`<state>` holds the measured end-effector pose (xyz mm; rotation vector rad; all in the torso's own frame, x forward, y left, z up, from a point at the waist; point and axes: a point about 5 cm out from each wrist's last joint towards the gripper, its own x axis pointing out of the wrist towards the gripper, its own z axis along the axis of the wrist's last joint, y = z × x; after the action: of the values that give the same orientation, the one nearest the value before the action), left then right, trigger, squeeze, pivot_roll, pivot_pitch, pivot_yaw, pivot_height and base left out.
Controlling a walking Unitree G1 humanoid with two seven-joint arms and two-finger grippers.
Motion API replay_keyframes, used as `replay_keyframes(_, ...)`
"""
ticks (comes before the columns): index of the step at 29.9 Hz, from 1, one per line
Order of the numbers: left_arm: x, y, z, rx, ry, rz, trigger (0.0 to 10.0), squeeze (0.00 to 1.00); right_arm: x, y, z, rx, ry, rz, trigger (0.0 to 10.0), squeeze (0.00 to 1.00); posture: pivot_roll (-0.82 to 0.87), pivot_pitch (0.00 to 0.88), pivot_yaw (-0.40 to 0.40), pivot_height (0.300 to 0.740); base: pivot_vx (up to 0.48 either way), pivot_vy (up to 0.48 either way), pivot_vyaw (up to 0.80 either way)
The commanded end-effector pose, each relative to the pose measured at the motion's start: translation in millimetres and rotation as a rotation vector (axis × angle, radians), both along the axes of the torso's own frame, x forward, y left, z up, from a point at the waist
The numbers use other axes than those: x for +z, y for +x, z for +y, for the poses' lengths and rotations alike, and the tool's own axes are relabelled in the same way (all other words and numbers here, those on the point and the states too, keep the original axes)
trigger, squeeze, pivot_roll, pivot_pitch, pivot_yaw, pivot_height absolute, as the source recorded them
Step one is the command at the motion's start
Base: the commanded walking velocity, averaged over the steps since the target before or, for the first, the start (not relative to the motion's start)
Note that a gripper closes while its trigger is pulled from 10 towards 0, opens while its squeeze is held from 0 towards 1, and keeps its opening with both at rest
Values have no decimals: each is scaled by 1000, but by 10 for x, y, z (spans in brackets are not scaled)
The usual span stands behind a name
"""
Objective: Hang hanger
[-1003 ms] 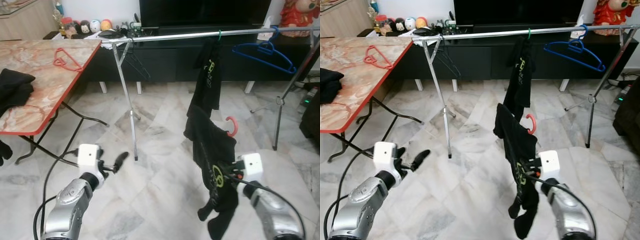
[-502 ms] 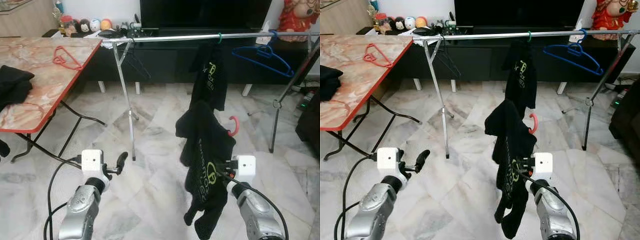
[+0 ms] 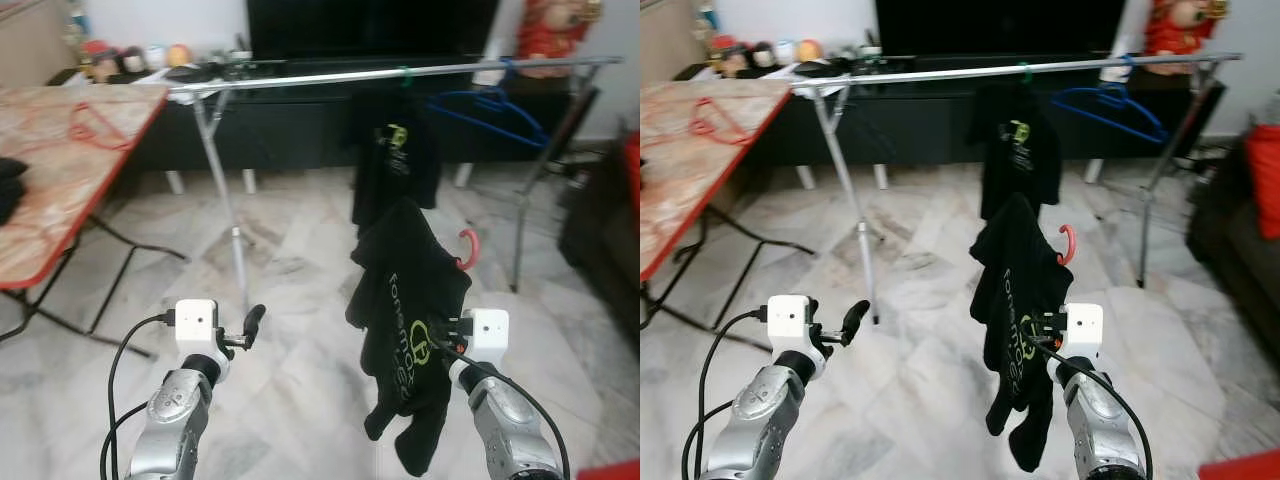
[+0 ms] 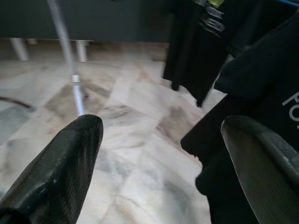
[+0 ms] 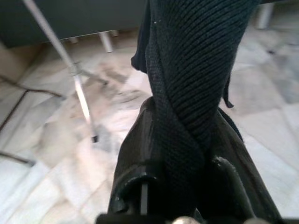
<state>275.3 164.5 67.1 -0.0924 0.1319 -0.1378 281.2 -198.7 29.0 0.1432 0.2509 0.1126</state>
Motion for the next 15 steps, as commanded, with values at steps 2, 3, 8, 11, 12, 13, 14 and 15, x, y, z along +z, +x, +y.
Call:
replay_keyframes(2, 3, -19, 21, -8, 31, -8, 10000, 0, 75, 66, 0, -17, -5, -41, 10000, 0, -27, 0, 12, 740, 0, 0, -800)
replay_keyframes(3, 6, -11, 27, -11, 40, -8, 10000, 0, 80, 74, 17, -16, -4, -43, 10000, 0, -27, 0, 12, 740, 0, 0, -800)
replay_keyframes(8, 10, 4, 43, -11, 46, -13, 10000, 0, 64, 64, 76, 0, -11, -43, 10000, 0, -30, 0, 13, 740, 0, 0, -800)
replay_keyframes(11, 8, 2, 40, -9, 45, -12, 10000, 0, 42, 46, 95, 14, -19, -36, 10000, 0, -27, 0, 13, 740, 0, 0, -800)
replay_keyframes(12, 8, 2, 40, -9, 45, -12, 10000, 0, 42, 46, 95, 14, -19, -36, 10000, 0, -27, 0, 13, 740, 0, 0, -800)
replay_keyframes(13, 7, -4, 32, -13, 48, -11, 10000, 0, 42, 47, 100, 17, -23, -35, 10000, 0, -27, 0, 13, 740, 0, 0, -800)
replay_keyframes(14, 5, -8, 27, -16, 49, -10, 10000, 0, 42, 48, 102, 18, -24, -35, 10000, 0, -27, 0, 13, 740, 0, 0, -800)
replay_keyframes(15, 4, -11, 25, -18, 50, -9, 10000, 0, 42, 48, 104, 18, -24, -35, 10000, 0, -27, 0, 13, 740, 0, 0, -800)
